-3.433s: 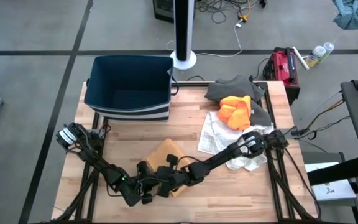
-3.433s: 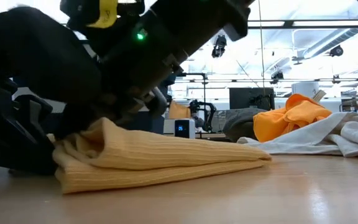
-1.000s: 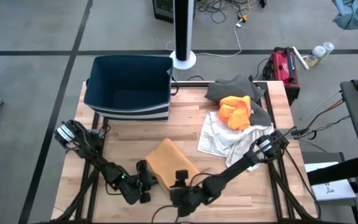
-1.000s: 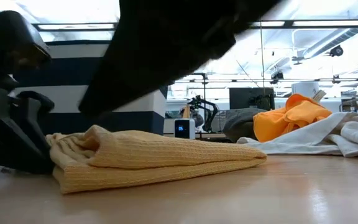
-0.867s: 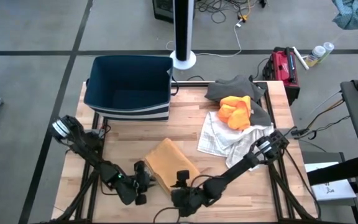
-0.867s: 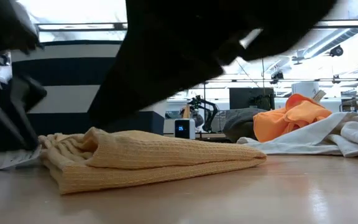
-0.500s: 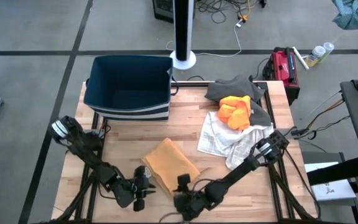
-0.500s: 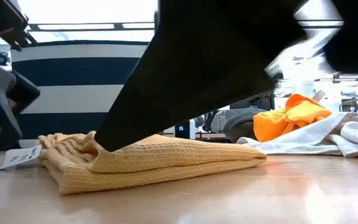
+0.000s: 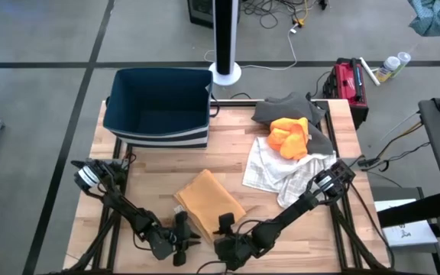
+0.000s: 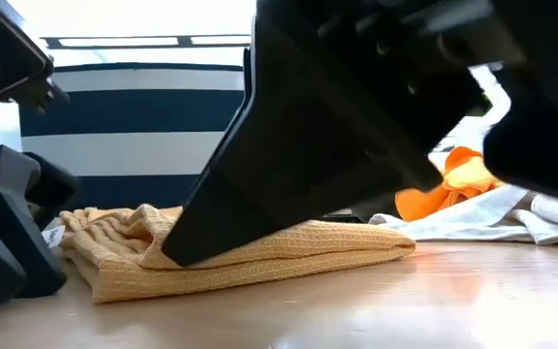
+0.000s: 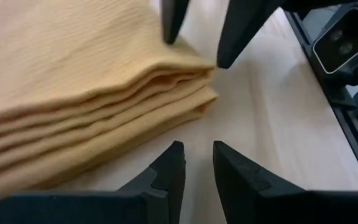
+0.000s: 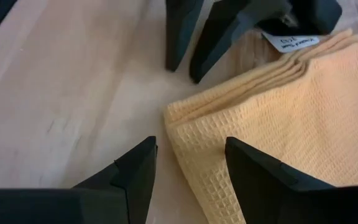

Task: Fold towel
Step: Fold the yellow kitchen towel

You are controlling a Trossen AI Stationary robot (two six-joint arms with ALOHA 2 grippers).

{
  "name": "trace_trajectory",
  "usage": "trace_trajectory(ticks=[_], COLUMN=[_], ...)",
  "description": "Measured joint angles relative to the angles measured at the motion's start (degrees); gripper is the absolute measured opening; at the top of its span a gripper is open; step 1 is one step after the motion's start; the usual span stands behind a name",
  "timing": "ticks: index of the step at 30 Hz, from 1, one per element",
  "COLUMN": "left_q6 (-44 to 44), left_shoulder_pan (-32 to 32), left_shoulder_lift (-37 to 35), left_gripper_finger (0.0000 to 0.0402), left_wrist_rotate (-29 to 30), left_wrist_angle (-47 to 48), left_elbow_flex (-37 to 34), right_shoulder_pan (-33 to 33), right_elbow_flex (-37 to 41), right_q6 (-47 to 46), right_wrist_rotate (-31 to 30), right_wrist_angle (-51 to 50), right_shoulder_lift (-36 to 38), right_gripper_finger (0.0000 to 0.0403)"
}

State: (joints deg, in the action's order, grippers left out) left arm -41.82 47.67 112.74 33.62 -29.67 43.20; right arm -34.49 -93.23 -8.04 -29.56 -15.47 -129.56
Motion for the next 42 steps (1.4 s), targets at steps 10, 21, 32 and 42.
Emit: trace_trajectory(ticks=[10,21,32,42], left_q6=[2.39,5.77,6.62,6.6], left_shoulder_pan=[-0.65,-2.5,-3.06,-3.12], left_shoulder_lift=[2.17,2.15,2.24,2.26], left_gripper_finger=[0.0077,0.0077,0.0077,0.0077], left_wrist_rotate=[1.01,0.82,1.42,1.82], left_wrist_angle=[3.76,3.73,3.85,3.69], left_elbow_flex=[4.04,3.94,3.86,3.8], right_shoulder_pan=[0.35,1.29,1.53,1.54], right_elbow_flex=[0.72,0.7,-0.07,-0.26], right_q6=[-0.45,1.98,0.01,0.09], right_wrist_rotate=[0.0,2.43,2.62,2.7], right_wrist_angle=[-0.08,3.24,1.55,1.7], right_shoulder_lift=[-0.01,-1.01,-0.83,-0.63], right_gripper_finger=[0.0186,0.0185,0.0132,0.0037])
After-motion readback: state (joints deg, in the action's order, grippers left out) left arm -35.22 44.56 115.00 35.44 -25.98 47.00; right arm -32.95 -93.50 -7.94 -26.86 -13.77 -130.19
